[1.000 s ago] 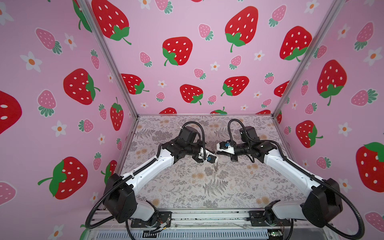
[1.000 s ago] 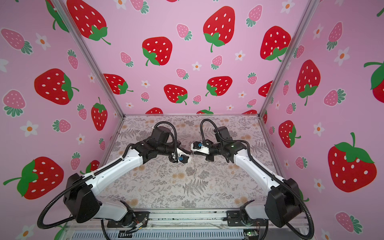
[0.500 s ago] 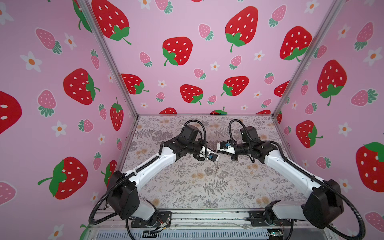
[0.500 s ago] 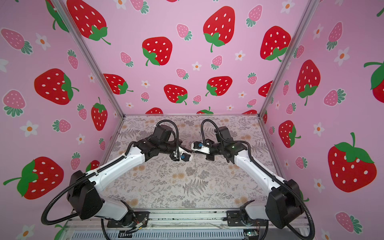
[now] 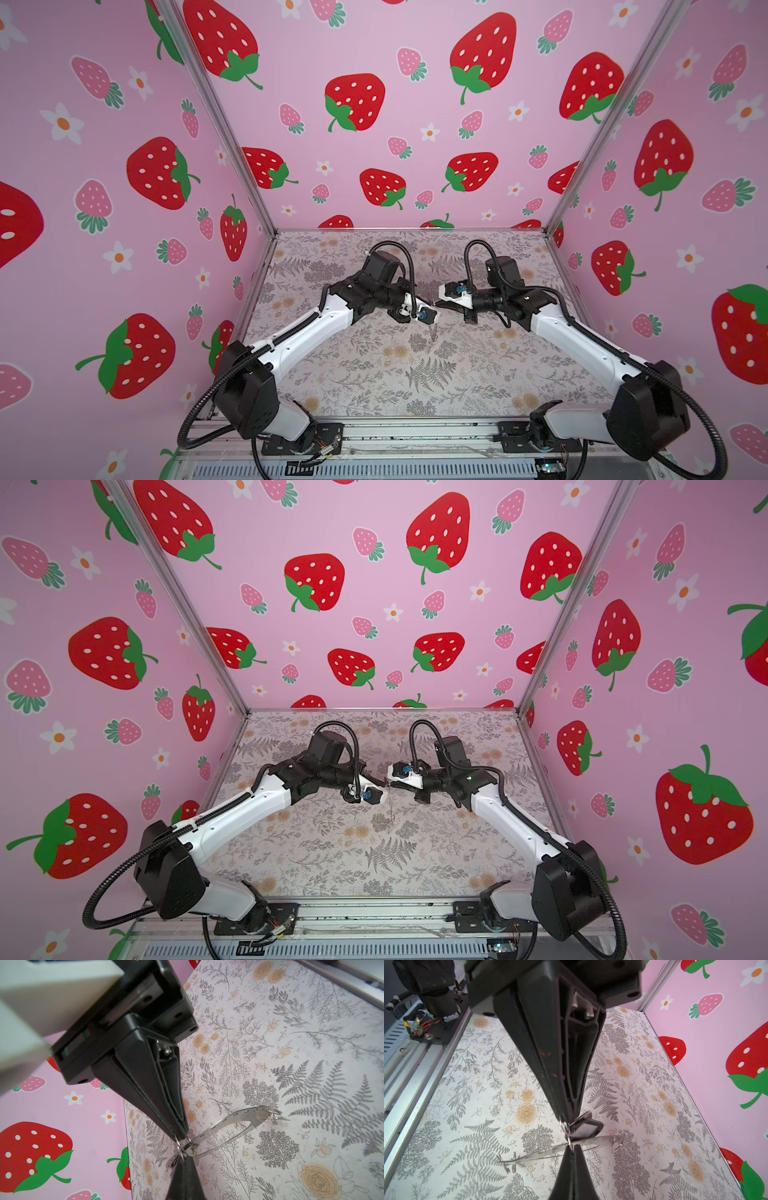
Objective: Put the keys on the keyring
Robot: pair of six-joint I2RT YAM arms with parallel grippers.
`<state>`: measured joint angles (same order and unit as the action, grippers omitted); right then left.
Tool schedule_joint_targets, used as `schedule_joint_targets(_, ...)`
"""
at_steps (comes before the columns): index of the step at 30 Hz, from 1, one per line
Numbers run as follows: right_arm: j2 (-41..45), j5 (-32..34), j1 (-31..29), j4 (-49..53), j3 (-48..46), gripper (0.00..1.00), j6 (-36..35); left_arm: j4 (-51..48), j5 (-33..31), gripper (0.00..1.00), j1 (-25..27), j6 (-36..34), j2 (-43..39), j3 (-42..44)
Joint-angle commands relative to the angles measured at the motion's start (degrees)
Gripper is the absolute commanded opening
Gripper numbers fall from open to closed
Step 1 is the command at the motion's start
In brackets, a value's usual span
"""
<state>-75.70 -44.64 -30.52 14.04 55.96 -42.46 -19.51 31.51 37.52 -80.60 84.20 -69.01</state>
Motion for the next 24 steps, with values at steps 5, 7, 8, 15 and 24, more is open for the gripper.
schedule_joint_targets(5, -0.10, -2.76, 1.87, -5.09, 1.05, 0.00, 2.08, -4.95, 3.21, 0.00, 0.63, -0.84, -2.55, 2.60)
schedule_joint_targets(7, -0.48, -3.44, 1.87, -4.74, 1.25, 0.00, 1.94, -4.76, 3.21, 0.00, 0.63, -0.96, -2.66, 2.79)
schedule_joint_targets(8, -0.52, -3.69, 1.87, -4.73, 1.38, 0.00, 2.08, -4.63, 3.21, 0.00, 0.63, -0.89, -2.65, 2.97)
schedule_joint_targets(15, 2.27, -1.75, 1.87, -7.08, 2.25, 0.00, 0.44, -6.72, 1.68, 0.00, 0.63, -1.65, -0.22, 2.76)
schedule_joint_targets(24, 2.16, -1.12, 1.52, -5.59, 3.79, 0.00, -2.03, -8.00, 0.77, 0.00, 0.97, -1.28, 2.42, 0.28)
